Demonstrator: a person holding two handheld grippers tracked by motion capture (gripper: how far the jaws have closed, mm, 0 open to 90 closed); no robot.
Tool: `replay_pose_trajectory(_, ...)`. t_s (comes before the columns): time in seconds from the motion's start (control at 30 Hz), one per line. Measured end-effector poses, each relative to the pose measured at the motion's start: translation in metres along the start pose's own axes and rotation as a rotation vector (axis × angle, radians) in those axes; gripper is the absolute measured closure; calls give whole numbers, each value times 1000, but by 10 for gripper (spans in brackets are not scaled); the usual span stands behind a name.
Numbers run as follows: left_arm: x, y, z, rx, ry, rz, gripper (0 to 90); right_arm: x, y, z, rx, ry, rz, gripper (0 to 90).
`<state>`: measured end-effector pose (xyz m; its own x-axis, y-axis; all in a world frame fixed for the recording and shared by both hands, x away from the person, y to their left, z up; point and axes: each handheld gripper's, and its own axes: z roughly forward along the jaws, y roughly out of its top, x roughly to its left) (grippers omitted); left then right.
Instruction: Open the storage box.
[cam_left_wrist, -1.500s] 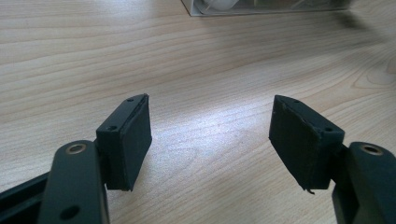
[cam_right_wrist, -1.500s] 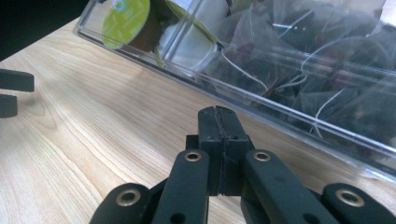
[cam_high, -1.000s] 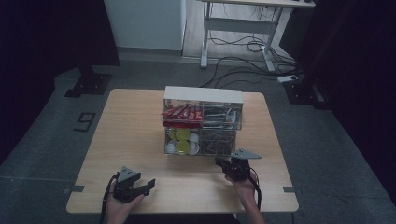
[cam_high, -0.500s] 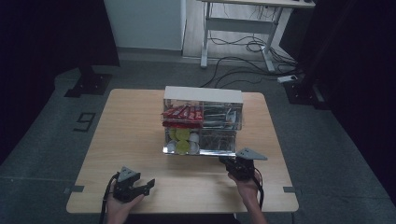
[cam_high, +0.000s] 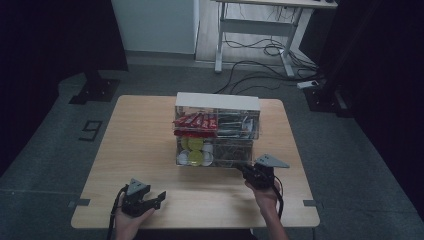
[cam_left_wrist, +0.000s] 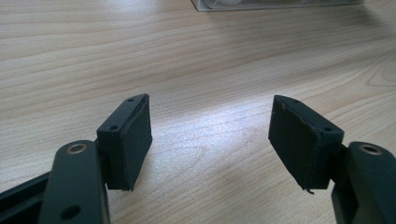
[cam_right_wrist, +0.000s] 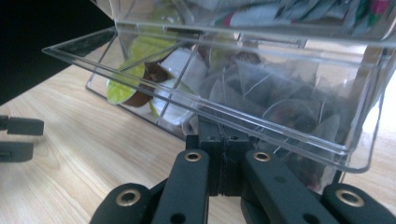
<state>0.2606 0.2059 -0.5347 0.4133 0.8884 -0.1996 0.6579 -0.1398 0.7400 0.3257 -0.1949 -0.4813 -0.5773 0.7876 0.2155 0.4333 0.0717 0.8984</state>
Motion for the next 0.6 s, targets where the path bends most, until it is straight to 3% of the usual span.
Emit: replay_pose_trajectory(0.6,4,0,-1,1,1,-9,305,-5,13,1,-35,0,14,890)
